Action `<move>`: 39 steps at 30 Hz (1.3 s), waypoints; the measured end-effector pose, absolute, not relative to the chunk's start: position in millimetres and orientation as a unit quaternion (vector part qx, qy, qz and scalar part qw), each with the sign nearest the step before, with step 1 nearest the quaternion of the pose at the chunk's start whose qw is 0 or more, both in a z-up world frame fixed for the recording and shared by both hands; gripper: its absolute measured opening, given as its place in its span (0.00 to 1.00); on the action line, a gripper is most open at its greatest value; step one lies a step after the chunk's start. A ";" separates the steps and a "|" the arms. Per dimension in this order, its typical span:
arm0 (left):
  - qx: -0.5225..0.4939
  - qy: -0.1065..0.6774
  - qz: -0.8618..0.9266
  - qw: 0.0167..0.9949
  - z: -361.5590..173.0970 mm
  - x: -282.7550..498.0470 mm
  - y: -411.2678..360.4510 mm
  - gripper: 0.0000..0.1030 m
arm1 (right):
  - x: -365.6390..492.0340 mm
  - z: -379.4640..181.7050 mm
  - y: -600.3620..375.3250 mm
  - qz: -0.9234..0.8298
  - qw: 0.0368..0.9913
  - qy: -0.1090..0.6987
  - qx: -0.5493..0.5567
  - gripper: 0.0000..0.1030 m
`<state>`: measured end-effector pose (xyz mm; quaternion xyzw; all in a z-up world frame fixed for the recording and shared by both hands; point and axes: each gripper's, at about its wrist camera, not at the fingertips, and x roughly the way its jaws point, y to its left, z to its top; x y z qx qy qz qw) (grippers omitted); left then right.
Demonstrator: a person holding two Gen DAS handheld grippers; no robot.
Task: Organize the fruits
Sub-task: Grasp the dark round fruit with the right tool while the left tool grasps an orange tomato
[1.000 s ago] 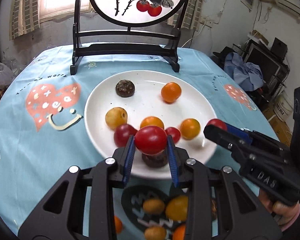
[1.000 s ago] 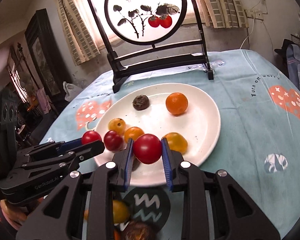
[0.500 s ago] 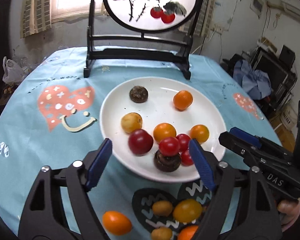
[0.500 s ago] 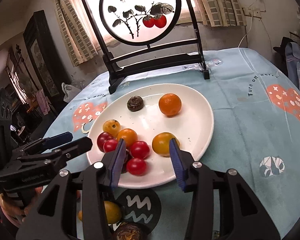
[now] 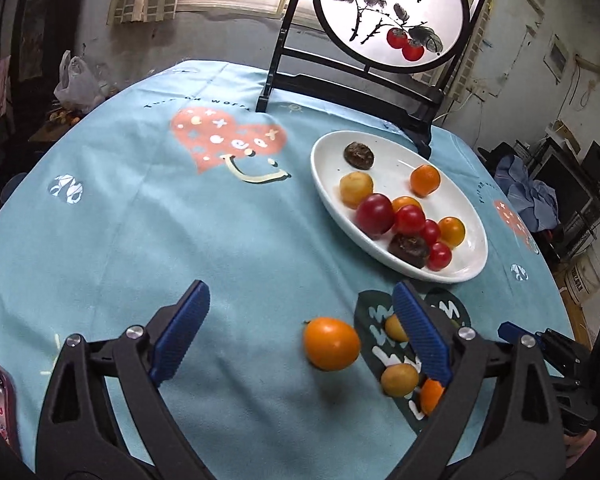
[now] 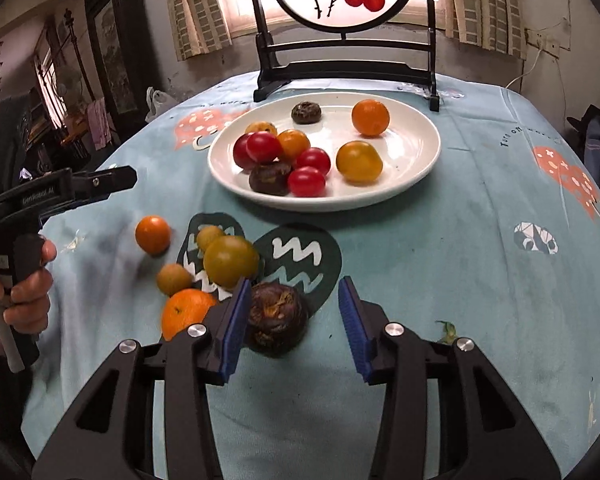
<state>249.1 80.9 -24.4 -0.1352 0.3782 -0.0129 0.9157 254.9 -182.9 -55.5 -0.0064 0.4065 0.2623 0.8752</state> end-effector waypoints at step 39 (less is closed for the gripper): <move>-0.051 0.404 -0.035 0.913 -36.6 244.7 47.4 0.91 | 262.8 -59.8 -199.4 0.231 0.881 0.410 0.045 0.43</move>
